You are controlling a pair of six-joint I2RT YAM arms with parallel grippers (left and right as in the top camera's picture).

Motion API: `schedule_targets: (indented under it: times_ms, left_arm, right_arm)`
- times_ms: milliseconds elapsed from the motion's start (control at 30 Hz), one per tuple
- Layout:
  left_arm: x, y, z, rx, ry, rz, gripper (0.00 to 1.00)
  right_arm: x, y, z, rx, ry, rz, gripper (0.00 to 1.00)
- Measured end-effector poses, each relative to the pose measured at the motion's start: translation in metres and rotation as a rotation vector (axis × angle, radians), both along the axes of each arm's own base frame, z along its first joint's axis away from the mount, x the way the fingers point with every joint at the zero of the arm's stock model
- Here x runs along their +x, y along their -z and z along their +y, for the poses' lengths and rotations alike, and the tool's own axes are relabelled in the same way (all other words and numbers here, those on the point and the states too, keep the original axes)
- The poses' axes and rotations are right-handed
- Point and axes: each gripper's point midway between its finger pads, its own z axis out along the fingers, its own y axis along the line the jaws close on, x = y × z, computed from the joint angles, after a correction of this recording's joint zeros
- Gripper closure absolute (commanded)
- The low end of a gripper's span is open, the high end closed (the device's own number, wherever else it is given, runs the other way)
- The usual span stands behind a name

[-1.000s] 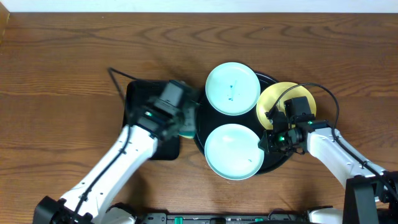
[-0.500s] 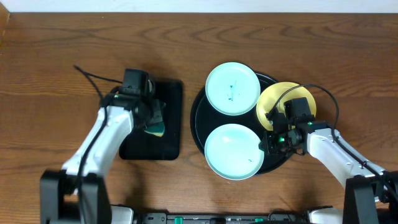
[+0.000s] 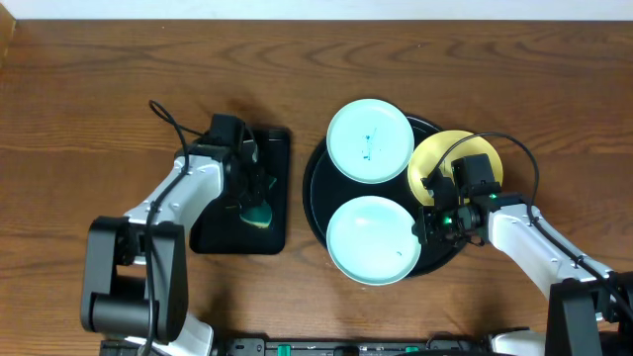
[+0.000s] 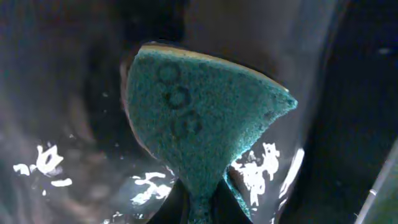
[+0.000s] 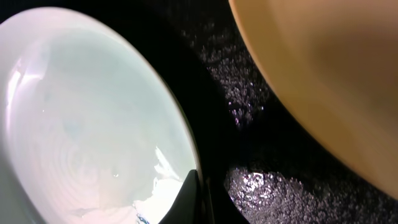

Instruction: Clean dirty plates on tray and stack at the side

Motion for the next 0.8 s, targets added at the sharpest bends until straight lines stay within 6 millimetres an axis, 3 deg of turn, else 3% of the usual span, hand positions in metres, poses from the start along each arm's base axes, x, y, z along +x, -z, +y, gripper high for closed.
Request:
schedule_targets:
  times_ms: [33, 133, 267, 400, 567, 667, 800]
  left_arm:
    - [0.001, -0.004, 0.000, -0.002, 0.000, -0.012, 0.65]
    - [0.006, -0.026, -0.001, -0.011, 0.006, -0.083, 0.51]
    - [0.005, -0.055, -0.001, -0.020, 0.010, -0.153, 0.49]
    - [-0.004, -0.055, 0.000, -0.015, 0.011, -0.123, 0.49]
    - [-0.004, -0.054, 0.000, -0.015, 0.011, -0.120, 0.49]
    - [-0.004, -0.054, 0.000, -0.015, 0.011, -0.119, 0.48]
    - [-0.004, -0.054, 0.000, -0.015, 0.011, -0.120, 0.48]
  right_arm:
    - [0.001, 0.000, 0.000, 0.001, 0.000, -0.006, 0.99]
    - [0.006, -0.001, 0.001, 0.004, 0.000, -0.025, 0.99]
    - [0.007, -0.002, 0.001, 0.005, 0.000, -0.032, 0.99]
    - [0.011, -0.009, 0.000, -0.001, 0.003, -0.064, 0.99]
    - [0.033, -0.048, -0.019, -0.102, 0.048, -0.260, 0.99]
    - [0.045, -0.071, -0.043, -0.228, 0.109, -0.384, 0.99]
    - [0.051, -0.087, -0.054, -0.390, 0.095, -0.493, 0.99]
